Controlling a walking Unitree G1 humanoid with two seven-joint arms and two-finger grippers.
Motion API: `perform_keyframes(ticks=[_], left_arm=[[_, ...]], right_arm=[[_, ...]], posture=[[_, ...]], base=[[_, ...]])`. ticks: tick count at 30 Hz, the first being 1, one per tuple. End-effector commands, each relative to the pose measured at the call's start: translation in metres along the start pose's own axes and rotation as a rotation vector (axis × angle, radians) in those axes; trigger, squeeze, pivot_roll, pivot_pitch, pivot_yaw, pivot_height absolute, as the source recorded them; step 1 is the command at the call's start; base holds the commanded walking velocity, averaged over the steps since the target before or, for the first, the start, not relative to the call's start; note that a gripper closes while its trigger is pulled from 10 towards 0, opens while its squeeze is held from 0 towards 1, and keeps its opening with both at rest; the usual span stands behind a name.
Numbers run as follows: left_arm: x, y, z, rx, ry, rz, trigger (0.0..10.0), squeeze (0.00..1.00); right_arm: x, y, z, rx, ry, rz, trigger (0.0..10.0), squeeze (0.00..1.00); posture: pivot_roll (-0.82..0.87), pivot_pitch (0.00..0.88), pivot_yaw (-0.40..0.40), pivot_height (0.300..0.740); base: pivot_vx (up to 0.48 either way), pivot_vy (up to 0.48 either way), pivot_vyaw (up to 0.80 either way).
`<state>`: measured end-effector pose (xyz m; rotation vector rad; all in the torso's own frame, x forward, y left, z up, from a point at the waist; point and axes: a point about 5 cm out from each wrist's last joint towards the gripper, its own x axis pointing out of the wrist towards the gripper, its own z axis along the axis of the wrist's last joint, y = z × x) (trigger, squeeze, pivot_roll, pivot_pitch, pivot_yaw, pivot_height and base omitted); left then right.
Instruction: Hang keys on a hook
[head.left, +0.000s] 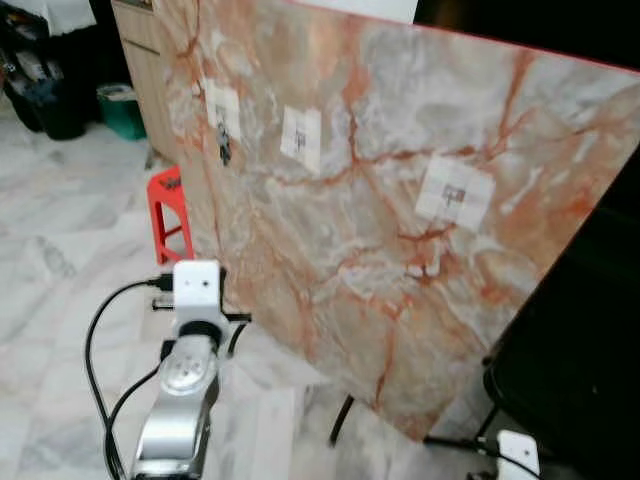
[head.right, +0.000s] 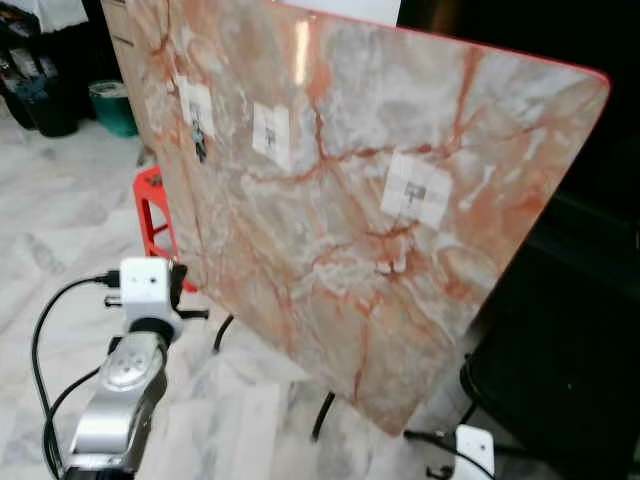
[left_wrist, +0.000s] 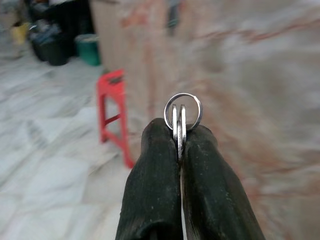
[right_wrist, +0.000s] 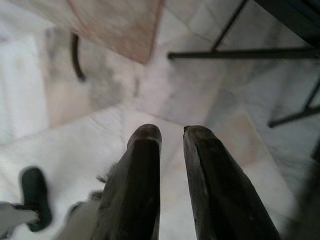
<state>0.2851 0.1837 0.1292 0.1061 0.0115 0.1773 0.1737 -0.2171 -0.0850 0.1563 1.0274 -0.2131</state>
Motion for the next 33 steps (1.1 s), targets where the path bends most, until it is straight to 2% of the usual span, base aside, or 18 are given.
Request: perform_keyframes(ticks=[1,33], left_arm=[[0.0008,-0.0081,0.0065,-0.009,-0.02,-0.02,10.0,0.0],[0.0039,-0.011,0.0145,0.011,-0.05,-0.052,10.0,0.0]], right_arm=[[-0.0011,-0.0096,-0.0003,0.019,-0.002,-0.028,10.0,0.0],[-0.0007,-0.008,0.0023,0.026,-0.007,-0.02,10.0,0.0]], posture=[[0.11,0.0,-0.108,0.74],[0.11,0.0,-0.109,0.74]], base=[[0.315,0.0,0.0],[0.315,0.0,0.0]])
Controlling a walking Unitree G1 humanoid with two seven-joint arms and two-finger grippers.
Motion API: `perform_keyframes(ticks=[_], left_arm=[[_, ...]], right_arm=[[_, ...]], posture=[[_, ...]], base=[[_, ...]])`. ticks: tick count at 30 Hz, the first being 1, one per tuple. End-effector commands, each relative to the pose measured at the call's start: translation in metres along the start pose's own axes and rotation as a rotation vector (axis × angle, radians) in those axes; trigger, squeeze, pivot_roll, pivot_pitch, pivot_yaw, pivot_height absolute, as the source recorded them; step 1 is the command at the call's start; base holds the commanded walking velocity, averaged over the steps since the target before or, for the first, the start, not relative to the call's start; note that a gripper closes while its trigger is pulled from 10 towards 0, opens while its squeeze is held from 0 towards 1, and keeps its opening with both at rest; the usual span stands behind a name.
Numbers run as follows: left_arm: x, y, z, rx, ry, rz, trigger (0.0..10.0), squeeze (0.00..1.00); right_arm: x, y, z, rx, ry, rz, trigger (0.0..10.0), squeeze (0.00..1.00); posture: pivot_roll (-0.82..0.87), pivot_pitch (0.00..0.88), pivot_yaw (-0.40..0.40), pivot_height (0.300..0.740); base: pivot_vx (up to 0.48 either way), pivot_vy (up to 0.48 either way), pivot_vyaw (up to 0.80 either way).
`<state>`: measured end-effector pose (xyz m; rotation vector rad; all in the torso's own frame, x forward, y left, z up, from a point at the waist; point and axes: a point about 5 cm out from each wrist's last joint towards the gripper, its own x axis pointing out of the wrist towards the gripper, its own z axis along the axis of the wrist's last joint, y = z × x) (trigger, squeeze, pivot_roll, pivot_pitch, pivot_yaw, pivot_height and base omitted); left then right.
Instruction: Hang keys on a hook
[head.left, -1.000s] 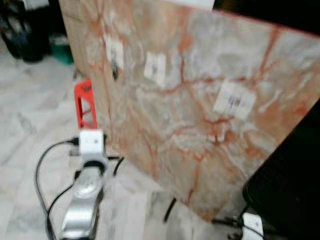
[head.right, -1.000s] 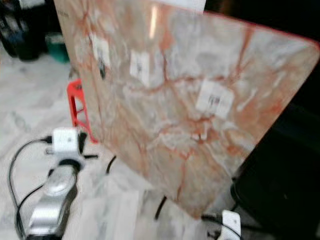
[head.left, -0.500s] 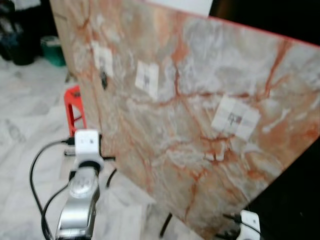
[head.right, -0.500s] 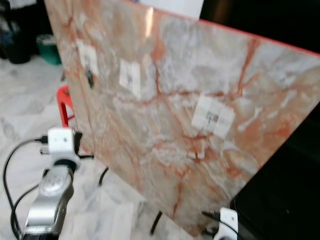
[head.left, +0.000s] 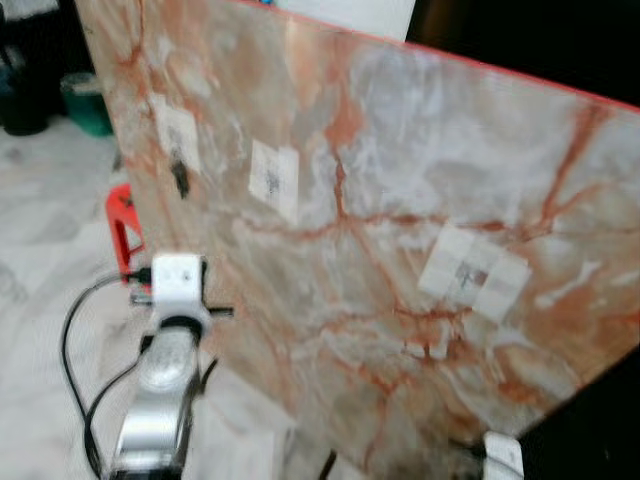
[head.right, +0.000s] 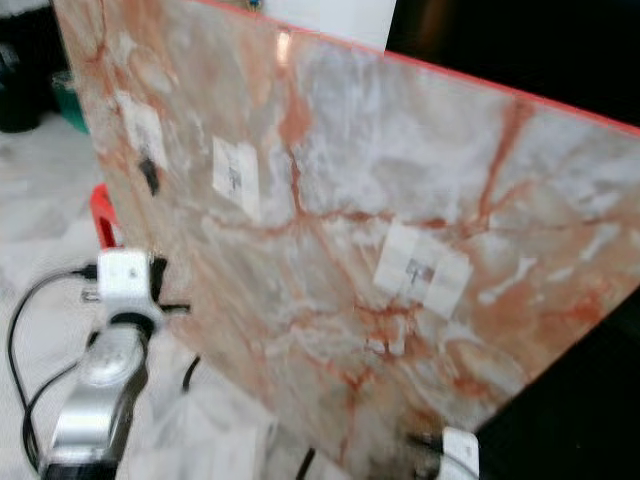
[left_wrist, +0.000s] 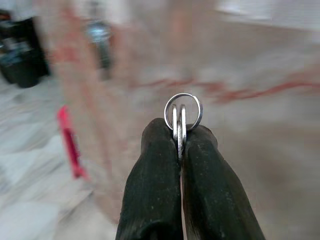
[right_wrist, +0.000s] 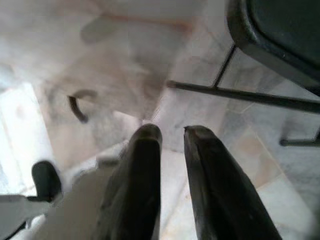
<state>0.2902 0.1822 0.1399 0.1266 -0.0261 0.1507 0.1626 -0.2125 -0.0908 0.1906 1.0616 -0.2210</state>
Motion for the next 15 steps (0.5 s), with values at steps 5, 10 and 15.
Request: perform_keyframes(ticks=[5,10,15], left_arm=[[-0.001,-0.015,0.007,0.002,-0.031,-0.077,10.0,0.0],[-0.003,-0.019,0.011,0.048,-0.057,-0.14,10.0,0.0],[-0.001,-0.016,0.02,0.064,-0.092,-0.136,10.0,0.0]], right_arm=[[0.0,-0.009,0.016,-0.004,-0.047,-0.026,10.0,0.0],[0.0,-0.01,0.016,-0.007,-0.046,-0.029,10.0,0.0],[0.0,-0.01,0.016,-0.009,-0.045,-0.03,10.0,0.0]], posture=[[0.11,0.0,-0.11,0.74],[0.12,0.0,-0.114,0.74],[0.12,0.0,-0.114,0.74]], base=[[0.307,0.0,0.0],[0.0,0.0,0.0],[0.0,0.0,0.0]])
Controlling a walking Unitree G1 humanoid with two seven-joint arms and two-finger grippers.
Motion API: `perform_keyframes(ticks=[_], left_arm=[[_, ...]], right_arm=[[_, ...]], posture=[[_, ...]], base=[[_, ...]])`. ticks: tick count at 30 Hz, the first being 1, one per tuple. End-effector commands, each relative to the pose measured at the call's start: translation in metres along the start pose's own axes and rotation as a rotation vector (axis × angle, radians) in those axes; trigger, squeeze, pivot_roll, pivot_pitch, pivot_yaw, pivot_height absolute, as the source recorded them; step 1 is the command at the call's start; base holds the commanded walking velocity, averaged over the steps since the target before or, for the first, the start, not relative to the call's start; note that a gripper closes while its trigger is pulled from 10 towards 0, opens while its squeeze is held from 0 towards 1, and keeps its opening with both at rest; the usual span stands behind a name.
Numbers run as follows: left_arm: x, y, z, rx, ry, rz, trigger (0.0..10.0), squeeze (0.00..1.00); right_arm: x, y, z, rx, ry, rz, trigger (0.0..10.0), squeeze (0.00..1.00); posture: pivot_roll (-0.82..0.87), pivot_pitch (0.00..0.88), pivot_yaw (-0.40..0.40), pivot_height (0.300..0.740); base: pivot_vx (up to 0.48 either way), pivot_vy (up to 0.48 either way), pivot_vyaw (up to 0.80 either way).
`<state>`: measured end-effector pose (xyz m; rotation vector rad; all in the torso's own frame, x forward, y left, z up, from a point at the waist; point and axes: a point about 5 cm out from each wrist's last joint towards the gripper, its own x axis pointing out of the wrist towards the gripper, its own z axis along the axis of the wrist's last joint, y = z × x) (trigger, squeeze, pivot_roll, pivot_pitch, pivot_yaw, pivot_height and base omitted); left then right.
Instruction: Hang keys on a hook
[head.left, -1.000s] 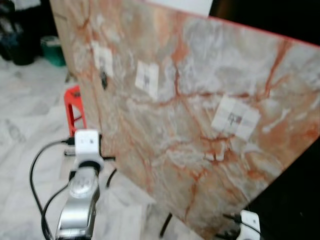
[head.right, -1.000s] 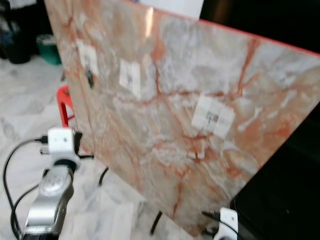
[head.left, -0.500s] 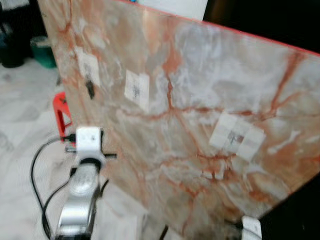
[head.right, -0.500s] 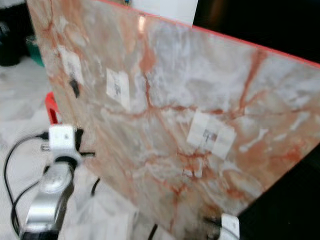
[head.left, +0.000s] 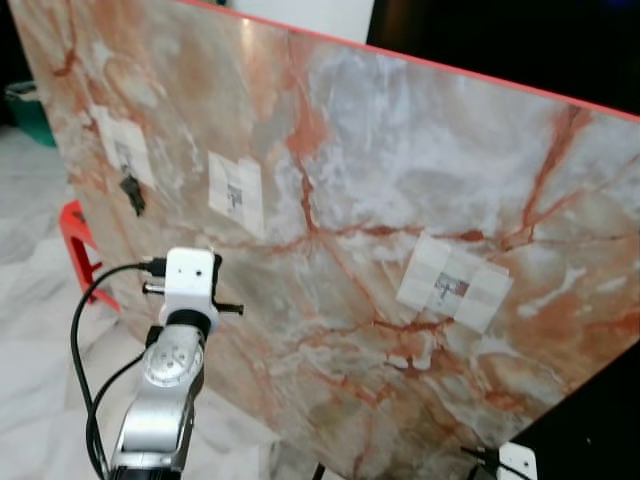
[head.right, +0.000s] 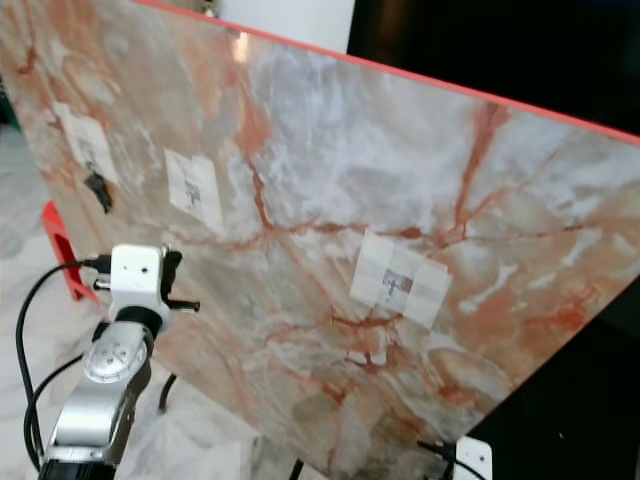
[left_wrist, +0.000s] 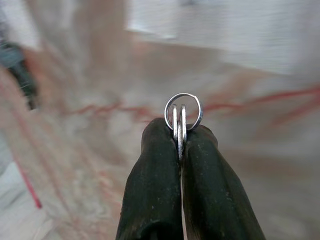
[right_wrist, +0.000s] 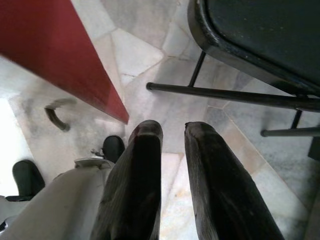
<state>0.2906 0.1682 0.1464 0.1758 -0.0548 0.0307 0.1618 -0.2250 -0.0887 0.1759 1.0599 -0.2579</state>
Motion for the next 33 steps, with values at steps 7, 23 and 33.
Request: perform_keyframes(ticks=[7,23,33], left_arm=[[0.008,0.002,0.027,0.059,-0.1,-0.036,10.0,0.0],[0.032,0.025,0.036,0.08,-0.073,0.007,10.0,0.0],[0.053,0.03,0.029,0.088,-0.009,-0.02,10.0,0.0]], right_arm=[[0.001,0.002,0.012,-0.017,-0.04,0.007,10.0,0.0],[0.001,0.003,0.013,-0.017,-0.039,0.008,10.0,0.0],[0.001,0.003,0.013,-0.021,-0.042,0.011,10.0,0.0]], posture=[[0.12,0.0,-0.115,0.74],[0.11,0.0,-0.111,0.74],[0.11,0.0,-0.112,0.74]], base=[[0.0,0.0,0.0],[0.0,0.0,0.0],[0.0,0.0,0.0]])
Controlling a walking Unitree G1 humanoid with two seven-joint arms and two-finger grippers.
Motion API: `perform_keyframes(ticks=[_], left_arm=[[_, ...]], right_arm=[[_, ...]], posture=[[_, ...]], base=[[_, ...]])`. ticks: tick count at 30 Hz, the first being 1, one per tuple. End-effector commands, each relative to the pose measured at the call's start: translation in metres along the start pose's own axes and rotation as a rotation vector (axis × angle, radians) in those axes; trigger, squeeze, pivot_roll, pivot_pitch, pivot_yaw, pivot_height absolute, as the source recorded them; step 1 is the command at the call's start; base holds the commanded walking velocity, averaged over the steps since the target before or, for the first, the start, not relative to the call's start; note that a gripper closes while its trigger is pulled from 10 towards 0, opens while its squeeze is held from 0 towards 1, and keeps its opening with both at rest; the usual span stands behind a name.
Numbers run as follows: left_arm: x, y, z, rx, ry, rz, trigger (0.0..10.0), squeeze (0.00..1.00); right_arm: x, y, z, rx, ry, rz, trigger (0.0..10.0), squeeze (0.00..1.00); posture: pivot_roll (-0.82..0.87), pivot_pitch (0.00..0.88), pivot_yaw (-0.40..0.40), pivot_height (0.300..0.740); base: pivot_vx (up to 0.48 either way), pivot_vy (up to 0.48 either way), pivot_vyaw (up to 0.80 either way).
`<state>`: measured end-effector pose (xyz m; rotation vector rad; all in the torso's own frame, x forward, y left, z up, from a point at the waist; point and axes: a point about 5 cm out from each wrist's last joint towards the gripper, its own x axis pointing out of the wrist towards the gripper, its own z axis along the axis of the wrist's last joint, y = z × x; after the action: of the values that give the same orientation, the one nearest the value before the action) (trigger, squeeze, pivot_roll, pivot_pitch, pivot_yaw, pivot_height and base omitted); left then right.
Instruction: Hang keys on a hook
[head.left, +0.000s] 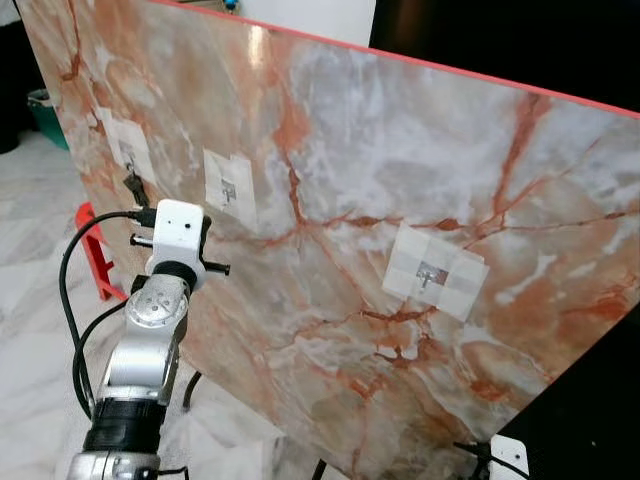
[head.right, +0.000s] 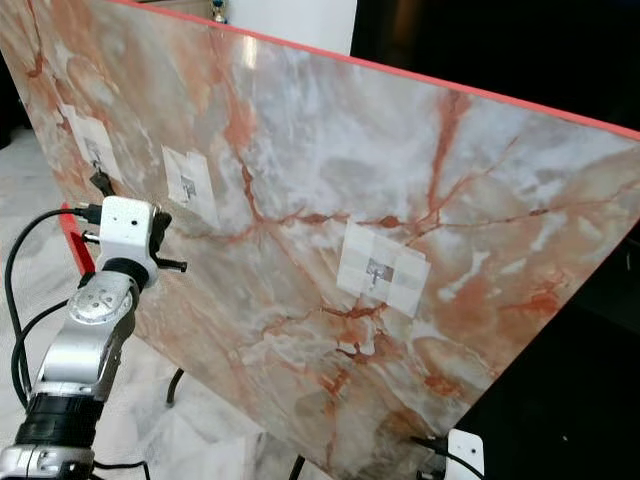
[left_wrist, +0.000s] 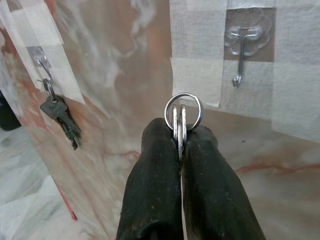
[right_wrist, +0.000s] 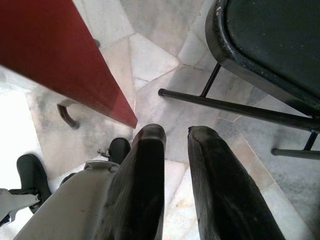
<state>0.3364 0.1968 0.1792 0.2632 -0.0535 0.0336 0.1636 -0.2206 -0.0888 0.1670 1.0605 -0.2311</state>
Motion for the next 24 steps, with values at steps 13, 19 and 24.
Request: perform_keyframes(ticks=[13,19,24], left_arm=[[0.022,-0.007,0.01,0.061,0.007,-0.068,10.0,0.0],[0.025,-0.017,0.015,0.101,-0.015,-0.108,10.0,0.0],[0.025,-0.023,0.015,0.109,-0.018,-0.118,10.0,0.0]], right_arm=[[0.0,-0.003,0.013,0.0,-0.043,-0.016,10.0,0.0],[0.0,-0.004,0.013,0.001,-0.044,-0.017,10.0,0.0],[0.0,-0.004,0.013,0.0,-0.044,-0.016,10.0,0.0]], posture=[[0.09,0.0,-0.116,0.74],[0.08,0.0,-0.115,0.74],[0.08,0.0,-0.114,0.74]], base=[[0.0,0.0,0.0],[0.0,0.0,0.0],[0.0,0.0,0.0]])
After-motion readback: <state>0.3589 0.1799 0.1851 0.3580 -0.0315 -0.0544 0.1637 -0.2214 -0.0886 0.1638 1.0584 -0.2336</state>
